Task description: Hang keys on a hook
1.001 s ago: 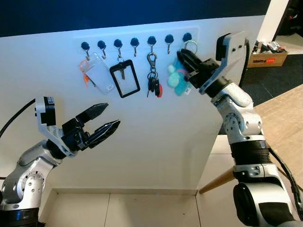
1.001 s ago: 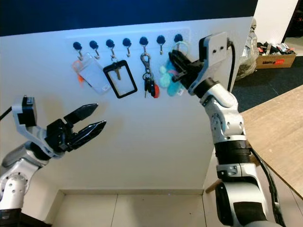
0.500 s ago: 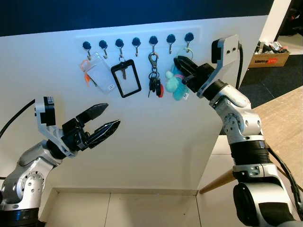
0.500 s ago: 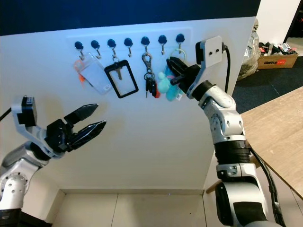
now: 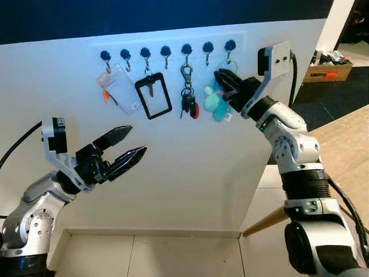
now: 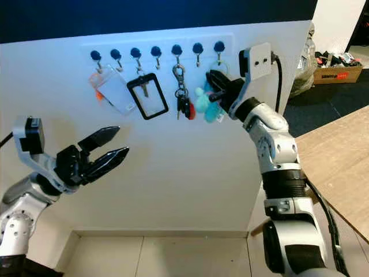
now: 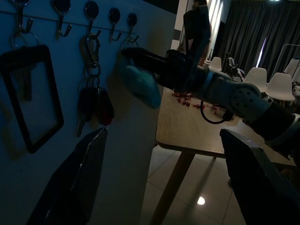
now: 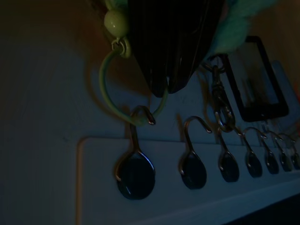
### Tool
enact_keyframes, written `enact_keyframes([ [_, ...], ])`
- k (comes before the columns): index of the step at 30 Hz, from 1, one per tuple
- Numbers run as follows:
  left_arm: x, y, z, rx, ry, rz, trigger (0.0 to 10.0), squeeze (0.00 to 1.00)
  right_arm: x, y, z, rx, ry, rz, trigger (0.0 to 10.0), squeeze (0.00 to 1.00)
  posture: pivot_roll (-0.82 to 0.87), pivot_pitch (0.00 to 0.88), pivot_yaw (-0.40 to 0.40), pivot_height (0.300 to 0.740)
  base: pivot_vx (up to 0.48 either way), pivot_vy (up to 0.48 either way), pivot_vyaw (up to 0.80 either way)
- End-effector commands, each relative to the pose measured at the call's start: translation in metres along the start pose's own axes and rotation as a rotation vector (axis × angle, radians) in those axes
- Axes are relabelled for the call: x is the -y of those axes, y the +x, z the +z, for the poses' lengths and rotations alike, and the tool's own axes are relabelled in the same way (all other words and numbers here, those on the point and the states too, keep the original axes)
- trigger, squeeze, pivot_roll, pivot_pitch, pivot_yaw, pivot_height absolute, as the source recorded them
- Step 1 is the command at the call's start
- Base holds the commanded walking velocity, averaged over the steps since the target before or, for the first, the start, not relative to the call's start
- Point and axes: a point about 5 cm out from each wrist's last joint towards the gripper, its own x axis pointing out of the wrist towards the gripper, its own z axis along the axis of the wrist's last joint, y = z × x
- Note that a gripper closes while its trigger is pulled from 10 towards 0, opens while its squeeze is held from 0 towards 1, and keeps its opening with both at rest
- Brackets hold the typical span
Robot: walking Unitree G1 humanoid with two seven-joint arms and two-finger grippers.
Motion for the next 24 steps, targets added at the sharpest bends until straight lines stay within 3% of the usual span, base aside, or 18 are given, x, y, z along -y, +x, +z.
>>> enact_keyframes([
  [1, 0.002, -0.001, 0.004, -0.022, 0.022, -0.013, 10.0, 0.00, -0.002, 0.003, 0.000, -0.017, -0.009, 0.007, 10.0, 0.00, -0.12, 0.018, 0.096, 0.740, 0.000, 0.000, 0.00],
  [15, 0.001, 0.000, 0.004, -0.021, 0.022, -0.020, 10.0, 0.00, -0.001, -0.001, -0.010, -0.077, -0.023, -0.008, 10.0, 0.00, -0.12, 0.015, 0.095, 0.740, 0.000, 0.000, 0.00],
  [24, 0.001, 0.000, 0.004, -0.021, 0.024, -0.018, 10.0, 0.00, 0.001, -0.002, -0.009, -0.058, -0.012, -0.023, 10.0, 0.00, -0.12, 0.016, 0.099, 0.740, 0.000, 0.000, 0.00],
])
